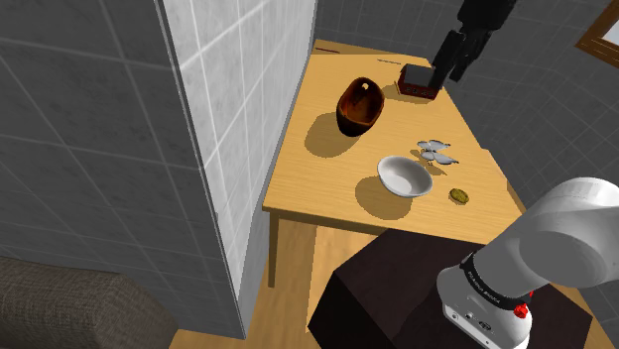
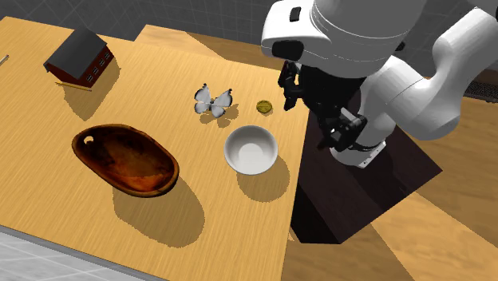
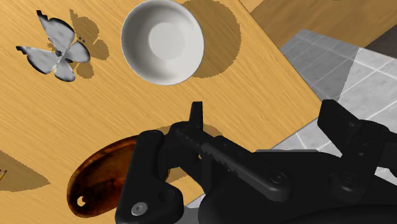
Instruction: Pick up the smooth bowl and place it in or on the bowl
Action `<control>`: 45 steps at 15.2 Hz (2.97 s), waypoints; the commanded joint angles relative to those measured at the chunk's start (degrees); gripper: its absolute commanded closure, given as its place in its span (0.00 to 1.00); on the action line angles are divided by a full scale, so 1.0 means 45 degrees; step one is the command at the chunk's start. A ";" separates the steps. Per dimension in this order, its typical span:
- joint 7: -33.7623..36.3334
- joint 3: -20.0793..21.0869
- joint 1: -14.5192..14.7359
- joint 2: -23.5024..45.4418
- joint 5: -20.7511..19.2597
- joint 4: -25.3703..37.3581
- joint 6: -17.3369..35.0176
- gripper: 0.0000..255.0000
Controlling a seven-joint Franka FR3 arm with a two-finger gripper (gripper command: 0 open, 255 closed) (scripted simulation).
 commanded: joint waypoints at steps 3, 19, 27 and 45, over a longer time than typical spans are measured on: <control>0.0267 0.0342 -0.0017 -0.0254 -0.0255 -0.1045 0.0869 0.00; 0.3859 0.3326 -0.1093 0.1442 -0.3296 -0.7212 0.8851 0.00; 0.9567 0.6722 -0.5362 0.5805 -0.9437 -0.7649 1.2937 0.00; 1.4697 0.7268 -0.7755 0.9539 -1.6224 -0.6372 1.2878 1.00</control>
